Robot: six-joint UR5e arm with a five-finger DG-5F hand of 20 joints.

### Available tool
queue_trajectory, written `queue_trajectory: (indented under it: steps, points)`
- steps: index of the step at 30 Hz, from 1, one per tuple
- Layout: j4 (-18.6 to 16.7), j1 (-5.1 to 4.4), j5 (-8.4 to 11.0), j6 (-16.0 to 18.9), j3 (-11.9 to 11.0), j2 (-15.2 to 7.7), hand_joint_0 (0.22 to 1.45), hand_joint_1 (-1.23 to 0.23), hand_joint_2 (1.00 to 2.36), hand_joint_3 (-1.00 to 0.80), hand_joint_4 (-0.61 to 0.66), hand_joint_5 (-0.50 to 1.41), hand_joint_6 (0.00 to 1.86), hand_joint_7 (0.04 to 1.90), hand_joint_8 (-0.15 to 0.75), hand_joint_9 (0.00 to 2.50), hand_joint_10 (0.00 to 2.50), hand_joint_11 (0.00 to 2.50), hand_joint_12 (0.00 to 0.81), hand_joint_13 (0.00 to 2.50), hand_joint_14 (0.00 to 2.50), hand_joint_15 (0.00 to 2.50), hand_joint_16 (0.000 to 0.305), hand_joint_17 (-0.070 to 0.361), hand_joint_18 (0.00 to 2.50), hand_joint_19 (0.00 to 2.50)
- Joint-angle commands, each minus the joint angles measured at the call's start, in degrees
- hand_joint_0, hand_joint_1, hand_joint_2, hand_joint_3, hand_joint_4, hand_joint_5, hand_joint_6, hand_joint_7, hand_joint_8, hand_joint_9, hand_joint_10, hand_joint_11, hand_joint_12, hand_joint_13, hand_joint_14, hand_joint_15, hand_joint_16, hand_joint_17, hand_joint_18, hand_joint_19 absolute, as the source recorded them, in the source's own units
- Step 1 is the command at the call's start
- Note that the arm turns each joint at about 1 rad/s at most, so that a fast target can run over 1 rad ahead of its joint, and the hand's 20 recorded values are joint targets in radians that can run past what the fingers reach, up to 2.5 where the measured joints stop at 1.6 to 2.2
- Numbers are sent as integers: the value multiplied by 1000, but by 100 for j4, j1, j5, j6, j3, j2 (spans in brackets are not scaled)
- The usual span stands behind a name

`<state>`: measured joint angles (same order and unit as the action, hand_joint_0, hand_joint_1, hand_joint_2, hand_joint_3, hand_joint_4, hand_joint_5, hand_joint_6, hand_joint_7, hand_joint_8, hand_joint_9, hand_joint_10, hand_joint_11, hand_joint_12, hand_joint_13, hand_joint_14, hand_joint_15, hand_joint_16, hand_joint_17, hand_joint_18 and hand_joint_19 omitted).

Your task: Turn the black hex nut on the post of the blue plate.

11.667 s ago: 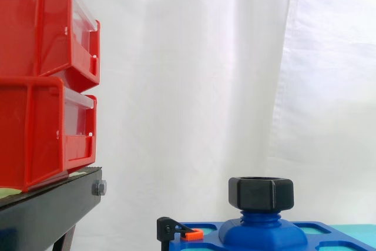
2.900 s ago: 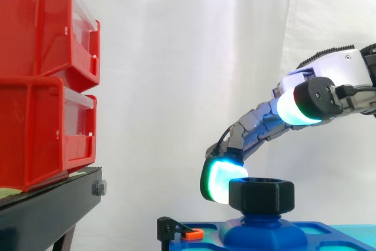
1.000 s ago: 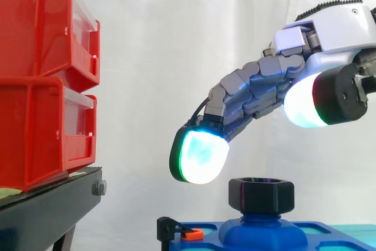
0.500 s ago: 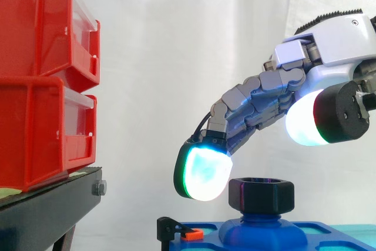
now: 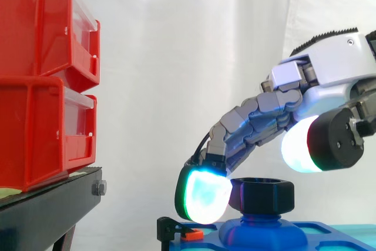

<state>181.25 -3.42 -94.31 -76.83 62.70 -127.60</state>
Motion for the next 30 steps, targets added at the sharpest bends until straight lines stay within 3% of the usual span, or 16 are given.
queue_trajectory:
  steps: [1, 10, 15, 23, 28, 30]
  points:
    - [7, 8, -18, 2, -4, -20, 432, -302, 1000, -500, 230, -197, 502, 723, 270, 326, 0, 0, 377, 238, 0, 8, 61, 137, 267, 328]
    - [7, 35, -44, -16, 5, -20, 432, -300, 1000, -500, 231, -196, 502, 724, 272, 326, 0, 0, 376, 238, 0, 9, 61, 137, 273, 328]
    - [-98, 44, -150, -69, -4, -20, 433, -300, 1000, -500, 229, -197, 502, 724, 271, 328, 0, 0, 376, 240, 0, 6, 61, 137, 273, 328]
    - [-169, 123, -158, -95, -4, -20, 434, -300, 1000, -500, 228, -197, 502, 724, 271, 327, 0, 0, 376, 241, 0, 7, 61, 136, 275, 327]
    - [-186, 211, -273, -95, -4, -20, 435, -300, 1000, -500, 226, -198, 502, 724, 270, 327, 0, 0, 376, 242, 0, 7, 60, 136, 270, 337]
    - [-186, 290, -360, -95, -4, -20, 435, -300, 1000, -500, 227, -196, 502, 726, 270, 327, 0, 0, 376, 242, 0, 13, 60, 136, 274, 335]
